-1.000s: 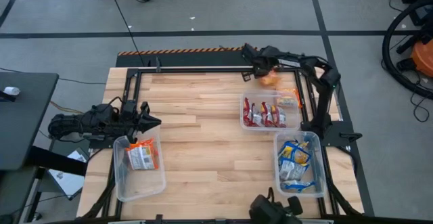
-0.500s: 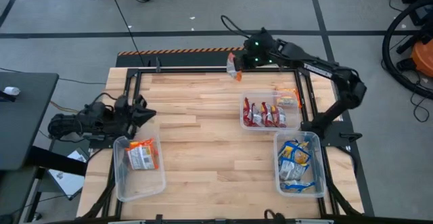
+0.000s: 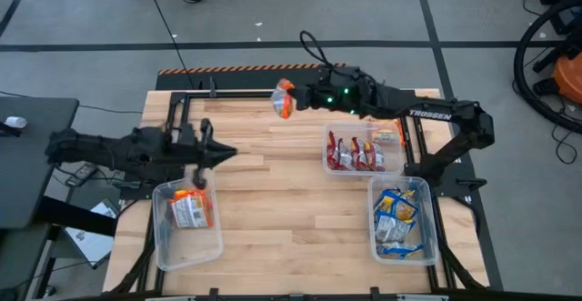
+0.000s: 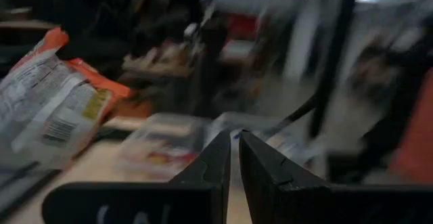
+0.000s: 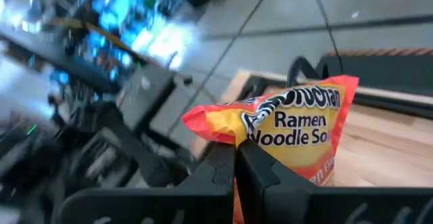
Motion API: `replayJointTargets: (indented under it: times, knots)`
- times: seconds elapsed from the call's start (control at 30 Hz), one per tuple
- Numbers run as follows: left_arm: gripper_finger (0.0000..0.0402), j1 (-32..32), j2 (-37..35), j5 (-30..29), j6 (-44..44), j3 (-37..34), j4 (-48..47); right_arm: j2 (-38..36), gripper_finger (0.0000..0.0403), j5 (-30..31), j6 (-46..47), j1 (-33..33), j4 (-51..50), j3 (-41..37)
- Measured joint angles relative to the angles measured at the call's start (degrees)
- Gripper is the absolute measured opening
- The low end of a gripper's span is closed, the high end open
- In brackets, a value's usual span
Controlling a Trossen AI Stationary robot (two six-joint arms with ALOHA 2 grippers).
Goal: Sort Maruchan noodles
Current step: Put the orange noodle pack into the left container
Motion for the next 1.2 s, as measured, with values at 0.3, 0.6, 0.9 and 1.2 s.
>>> replayJointTargets:
  times: [0.3,0.6,0.9,1.2]
  knots:
    - [0.0048,-2.7,18.3,-25.4,0.7,35.5,-41.2,4.3,0.0006,6.3,2.3,6.7,16.0,0.0]
    - [0.0181,-0.6,23.6,-31.9,-5.6,45.1,-48.4,8.4,0.0006,8.6,6.3,7.6,27.5,0.0]
    - [0.0284,5.3,30.9,-33.9,-5.6,45.1,-46.8,9.4,0.0007,14.0,4.0,7.7,30.9,0.0]
    - [0.0286,8.7,35.8,-27.4,-8.1,45.2,-37.5,9.3,0.0007,14.9,-5.5,7.9,29.3,0.0]
